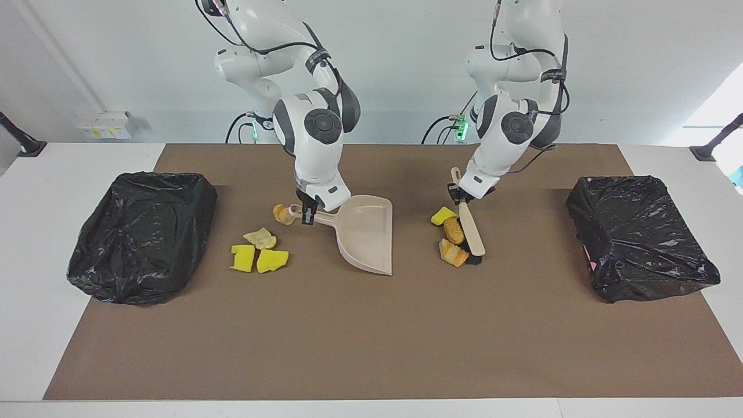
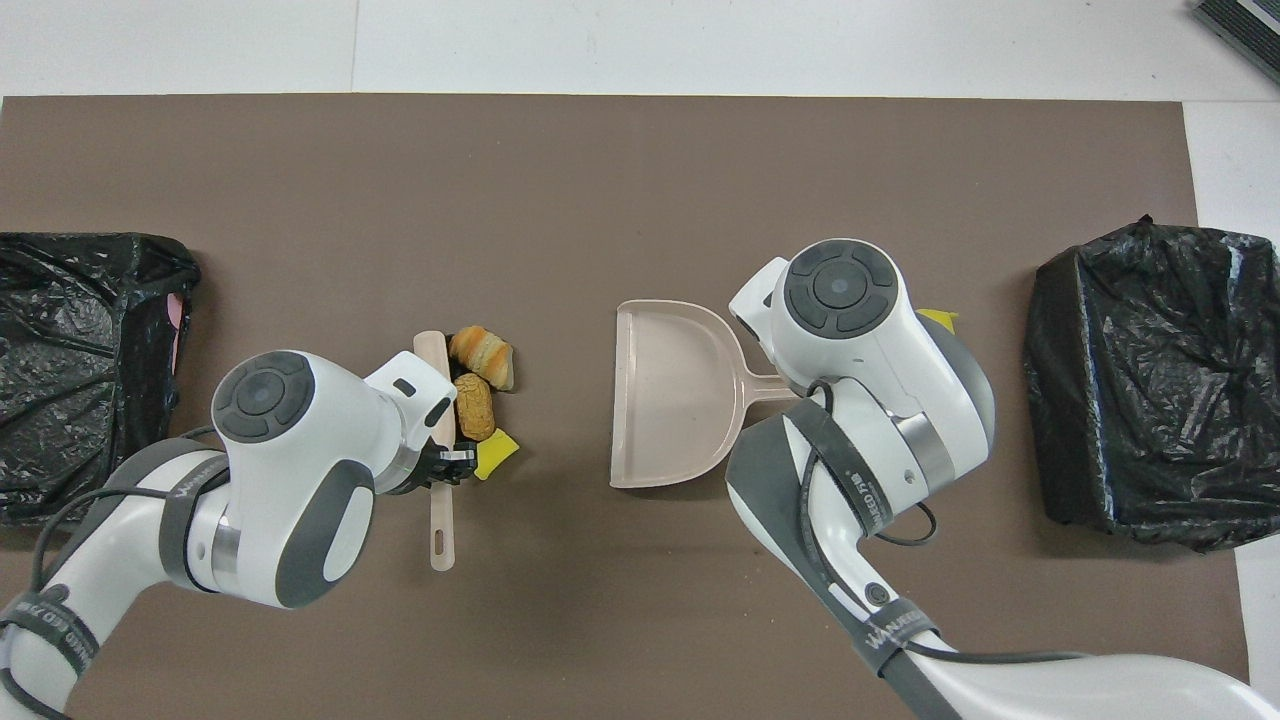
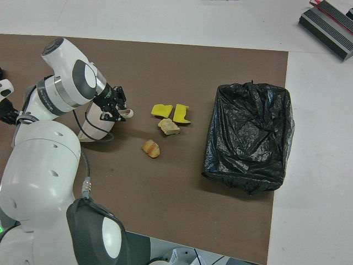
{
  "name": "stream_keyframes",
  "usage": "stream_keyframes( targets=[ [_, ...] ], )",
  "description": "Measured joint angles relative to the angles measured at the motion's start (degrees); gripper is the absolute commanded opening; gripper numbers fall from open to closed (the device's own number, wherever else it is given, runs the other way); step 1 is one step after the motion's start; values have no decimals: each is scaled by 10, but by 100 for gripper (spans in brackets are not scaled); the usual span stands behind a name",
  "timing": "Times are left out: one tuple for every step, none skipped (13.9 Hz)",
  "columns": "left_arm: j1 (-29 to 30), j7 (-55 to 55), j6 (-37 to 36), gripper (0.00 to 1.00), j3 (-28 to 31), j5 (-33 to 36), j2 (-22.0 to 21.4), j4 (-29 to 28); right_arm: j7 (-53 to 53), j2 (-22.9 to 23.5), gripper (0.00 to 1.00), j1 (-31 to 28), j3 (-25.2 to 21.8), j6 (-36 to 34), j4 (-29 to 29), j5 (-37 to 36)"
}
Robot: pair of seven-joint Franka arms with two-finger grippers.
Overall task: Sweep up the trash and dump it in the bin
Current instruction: 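Sweep the bread and sponge into the dustpan with the left gripper's brush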
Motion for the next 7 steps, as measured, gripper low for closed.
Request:
stream_keyframes(
  targets=[
    [-12,-8,3,0,0,-11,0,-1,-1,-3,0,0,0,16,-13,-3],
    [-24,-13,6,0,0,-29,0,-1,-1,-6,0,0,0,27,-22,-4],
    [-36,-15,11,0,0,-48,0,-1,-1,-7,0,0,0,35,-26,-5],
    [-47,-17,15,0,0,-62,0,-2,-1,-8,0,0,0,42,-30,-5],
    [-58,-18,19,0,0,-76,0,-2,-1,-8,0,1,0,49,-33,-5],
    [-70,-18,25,0,0,-93,0,-2,-1,-8,0,3,1,57,-36,-5],
    [-82,-18,31,0,0,-109,0,-2,-1,-8,0,7,1,65,-39,-5]
  ],
)
